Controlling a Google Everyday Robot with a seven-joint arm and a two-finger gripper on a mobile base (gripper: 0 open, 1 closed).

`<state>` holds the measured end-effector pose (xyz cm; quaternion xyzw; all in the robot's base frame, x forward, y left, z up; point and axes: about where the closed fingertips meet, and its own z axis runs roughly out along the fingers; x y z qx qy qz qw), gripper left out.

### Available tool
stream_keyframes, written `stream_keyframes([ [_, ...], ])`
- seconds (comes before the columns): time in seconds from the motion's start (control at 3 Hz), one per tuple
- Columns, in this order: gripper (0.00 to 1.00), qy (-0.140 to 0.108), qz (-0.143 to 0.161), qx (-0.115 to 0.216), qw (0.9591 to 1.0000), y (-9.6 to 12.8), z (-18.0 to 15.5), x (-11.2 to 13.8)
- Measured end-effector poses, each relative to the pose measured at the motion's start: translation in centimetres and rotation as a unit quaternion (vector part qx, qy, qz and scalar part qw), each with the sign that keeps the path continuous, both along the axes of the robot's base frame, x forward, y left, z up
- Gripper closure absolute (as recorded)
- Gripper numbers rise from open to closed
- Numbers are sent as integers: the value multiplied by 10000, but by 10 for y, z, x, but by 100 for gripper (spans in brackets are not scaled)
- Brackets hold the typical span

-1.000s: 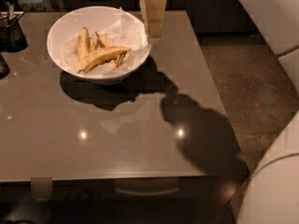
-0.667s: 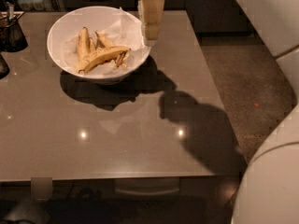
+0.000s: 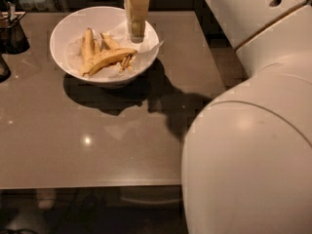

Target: Pick banana from white bowl

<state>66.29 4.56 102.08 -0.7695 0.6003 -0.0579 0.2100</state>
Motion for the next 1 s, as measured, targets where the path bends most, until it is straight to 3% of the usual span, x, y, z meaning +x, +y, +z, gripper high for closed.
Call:
stream_keyframes([
  [0.33, 7, 3, 288, 120, 9995, 25, 0, 16],
  [1.0, 20, 12, 398, -26, 9992, 51, -17, 39],
])
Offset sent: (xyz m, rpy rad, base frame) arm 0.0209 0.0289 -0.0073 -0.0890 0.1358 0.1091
